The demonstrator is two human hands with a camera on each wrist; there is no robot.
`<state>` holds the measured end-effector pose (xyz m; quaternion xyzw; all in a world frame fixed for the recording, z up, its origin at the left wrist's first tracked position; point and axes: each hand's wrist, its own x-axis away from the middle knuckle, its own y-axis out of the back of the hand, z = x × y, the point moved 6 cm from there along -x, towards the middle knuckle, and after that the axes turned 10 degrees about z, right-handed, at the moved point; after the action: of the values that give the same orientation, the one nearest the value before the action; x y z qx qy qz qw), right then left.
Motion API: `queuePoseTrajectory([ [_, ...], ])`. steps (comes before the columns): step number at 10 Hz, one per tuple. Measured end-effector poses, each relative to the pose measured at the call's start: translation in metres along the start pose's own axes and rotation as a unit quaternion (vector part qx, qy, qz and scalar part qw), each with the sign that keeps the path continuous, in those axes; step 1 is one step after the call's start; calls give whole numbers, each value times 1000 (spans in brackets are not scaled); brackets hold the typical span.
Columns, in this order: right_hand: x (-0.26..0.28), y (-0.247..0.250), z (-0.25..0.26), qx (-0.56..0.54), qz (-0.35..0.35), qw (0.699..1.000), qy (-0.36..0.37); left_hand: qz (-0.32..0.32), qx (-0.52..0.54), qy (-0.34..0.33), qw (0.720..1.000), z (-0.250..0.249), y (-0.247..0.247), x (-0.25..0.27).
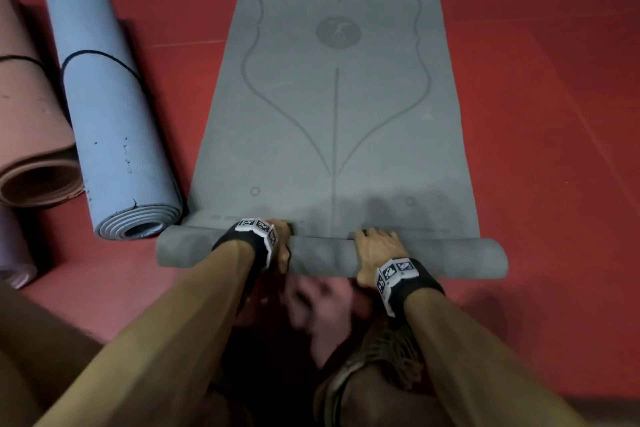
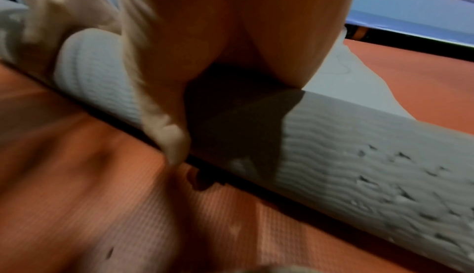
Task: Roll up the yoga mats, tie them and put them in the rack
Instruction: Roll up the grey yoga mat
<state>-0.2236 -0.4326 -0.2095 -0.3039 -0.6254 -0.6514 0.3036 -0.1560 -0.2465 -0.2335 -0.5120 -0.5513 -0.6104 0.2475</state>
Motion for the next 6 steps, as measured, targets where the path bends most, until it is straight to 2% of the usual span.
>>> queuePoseTrajectory([
  [2, -4, 12, 3, -34, 87, 996, -3, -131, -65, 0, 989, 1, -15, 9],
  [3, -11, 20, -2, -48, 157, 986, -22, -197, -105, 5, 975, -5, -25, 20],
  [4, -15, 14, -2, -58, 179, 982, -20, -201, -101, 6, 974, -8, -28, 23],
  [5, -10, 3, -6, -80, 139, 987, -17, -166, -82, 2, 983, -8, -15, 21],
  [6, -2, -1, -6, -52, 63, 997, -5, -125, -63, 6, 990, -6, -5, 17],
])
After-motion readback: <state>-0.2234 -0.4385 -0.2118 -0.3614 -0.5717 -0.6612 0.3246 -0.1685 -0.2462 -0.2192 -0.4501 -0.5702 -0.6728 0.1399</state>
